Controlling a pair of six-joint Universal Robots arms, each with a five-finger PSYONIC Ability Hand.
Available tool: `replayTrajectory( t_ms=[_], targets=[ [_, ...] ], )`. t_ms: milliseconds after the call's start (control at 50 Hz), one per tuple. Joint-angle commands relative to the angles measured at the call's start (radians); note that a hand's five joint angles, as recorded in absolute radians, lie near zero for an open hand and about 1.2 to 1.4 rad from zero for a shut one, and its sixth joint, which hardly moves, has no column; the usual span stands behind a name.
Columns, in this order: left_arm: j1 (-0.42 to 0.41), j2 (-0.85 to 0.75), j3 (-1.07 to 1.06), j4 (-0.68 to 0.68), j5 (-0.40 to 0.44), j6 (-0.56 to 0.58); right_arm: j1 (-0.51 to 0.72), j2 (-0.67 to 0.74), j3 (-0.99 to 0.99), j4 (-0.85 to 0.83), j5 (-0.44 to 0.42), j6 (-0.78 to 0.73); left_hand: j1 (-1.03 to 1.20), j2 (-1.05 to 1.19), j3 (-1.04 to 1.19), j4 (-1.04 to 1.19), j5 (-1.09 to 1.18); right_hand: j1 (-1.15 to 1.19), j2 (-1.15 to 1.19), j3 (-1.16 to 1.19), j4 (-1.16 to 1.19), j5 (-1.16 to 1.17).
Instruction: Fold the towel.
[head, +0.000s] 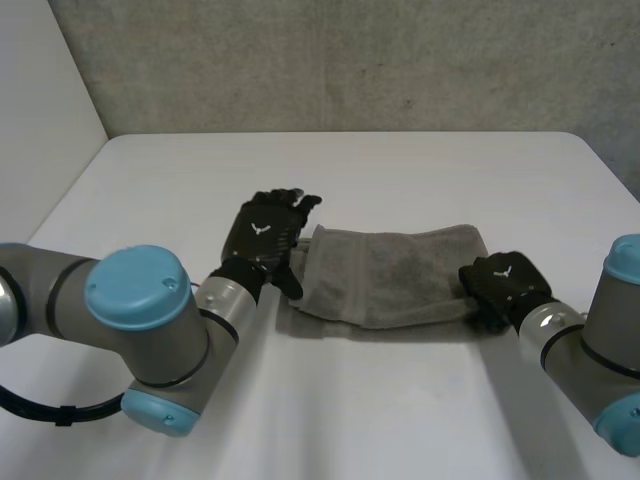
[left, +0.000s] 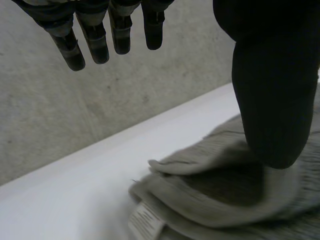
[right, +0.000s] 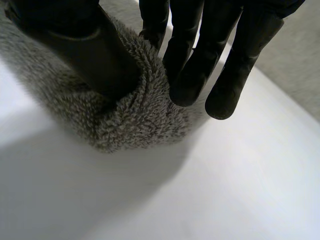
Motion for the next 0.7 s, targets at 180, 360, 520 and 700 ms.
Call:
replayTrajectory(
  t_ms=[180,360,520,700],
  targets=[
    [0.07,0.202,-0.054,-0.001,-0.03,-0.009,0.346,0.051,-0.241,-0.033,-0.012,-0.441,0.026,0.025,0.027,0.026,0.023,0.093,0.098,0.056,0.059,0.064],
    [0.127,0.273,-0.094,0.007,-0.053,-0.023,0.526,0.208,-0.323,-0.031,-0.161,-0.831,0.023,0.022,0.024,0.023,0.02,0.093,0.098,0.056,0.059,0.064],
    [0.144,0.266,-0.095,0.007,-0.053,-0.024,0.554,0.286,-0.326,-0.053,-0.173,-0.891,0.023,0.022,0.024,0.023,0.02,-0.173,-0.168,-0.21,-0.207,-0.202],
    [0.13,0.259,-0.092,0.009,-0.051,-0.024,0.497,0.048,-0.21,-0.171,-0.043,-0.361,0.017,0.017,0.018,0.017,0.014,-1.129,-1.124,-1.165,-1.162,-1.158]
  ],
)
